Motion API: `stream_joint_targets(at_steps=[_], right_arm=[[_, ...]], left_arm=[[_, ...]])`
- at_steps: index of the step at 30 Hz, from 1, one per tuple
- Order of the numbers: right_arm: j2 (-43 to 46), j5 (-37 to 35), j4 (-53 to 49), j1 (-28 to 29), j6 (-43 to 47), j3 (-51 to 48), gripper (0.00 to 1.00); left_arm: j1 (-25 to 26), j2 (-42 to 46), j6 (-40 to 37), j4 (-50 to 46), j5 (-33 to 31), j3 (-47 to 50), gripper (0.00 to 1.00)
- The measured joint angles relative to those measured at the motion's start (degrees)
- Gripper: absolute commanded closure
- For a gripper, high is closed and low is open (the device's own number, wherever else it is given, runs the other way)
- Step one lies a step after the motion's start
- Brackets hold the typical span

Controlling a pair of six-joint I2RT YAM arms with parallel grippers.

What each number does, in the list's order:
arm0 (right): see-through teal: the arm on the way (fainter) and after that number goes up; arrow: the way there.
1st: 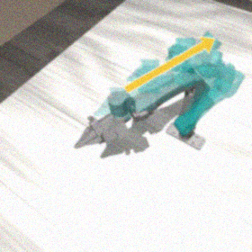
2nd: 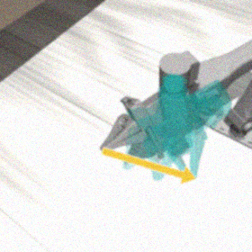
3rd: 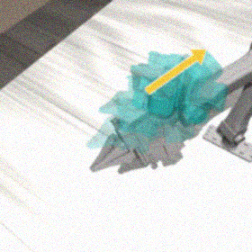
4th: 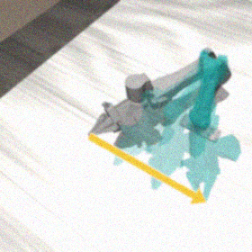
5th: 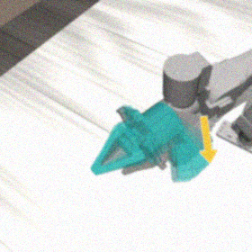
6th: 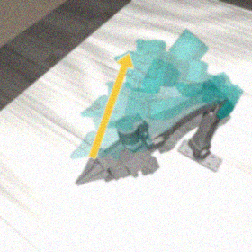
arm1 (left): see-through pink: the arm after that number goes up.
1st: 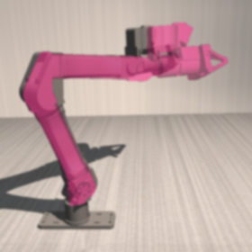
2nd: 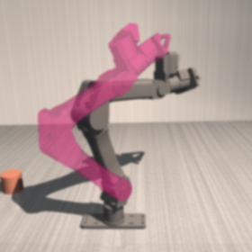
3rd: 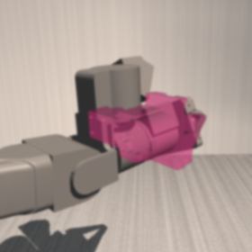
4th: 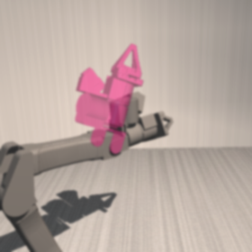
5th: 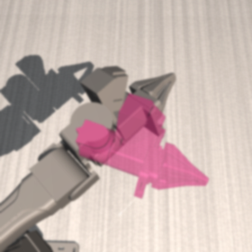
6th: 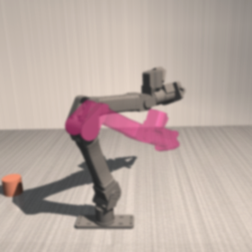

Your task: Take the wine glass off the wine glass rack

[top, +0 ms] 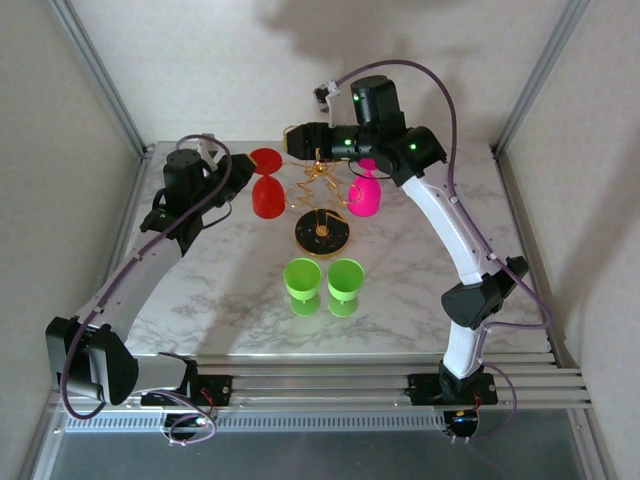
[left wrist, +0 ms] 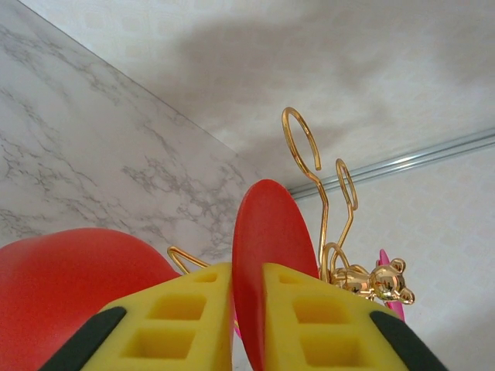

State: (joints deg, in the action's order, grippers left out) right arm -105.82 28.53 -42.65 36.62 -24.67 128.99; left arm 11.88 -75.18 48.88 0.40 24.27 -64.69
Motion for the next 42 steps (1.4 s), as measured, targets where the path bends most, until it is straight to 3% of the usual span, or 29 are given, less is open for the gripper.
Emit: stream_joint_targets(at_steps=[11,42], right_arm=[[0.1,0.0,0.0,0.0,0.0,0.0,0.49],[1.7,0.2,0.6,0.0,-0.9,-0.6,0.48]], left_arm=[[0.0,0.0,0.4,1.9,0.2,0.0,1.0],[-0.2,0.0,5.7,1.0,4.2,-0.5,1.0]])
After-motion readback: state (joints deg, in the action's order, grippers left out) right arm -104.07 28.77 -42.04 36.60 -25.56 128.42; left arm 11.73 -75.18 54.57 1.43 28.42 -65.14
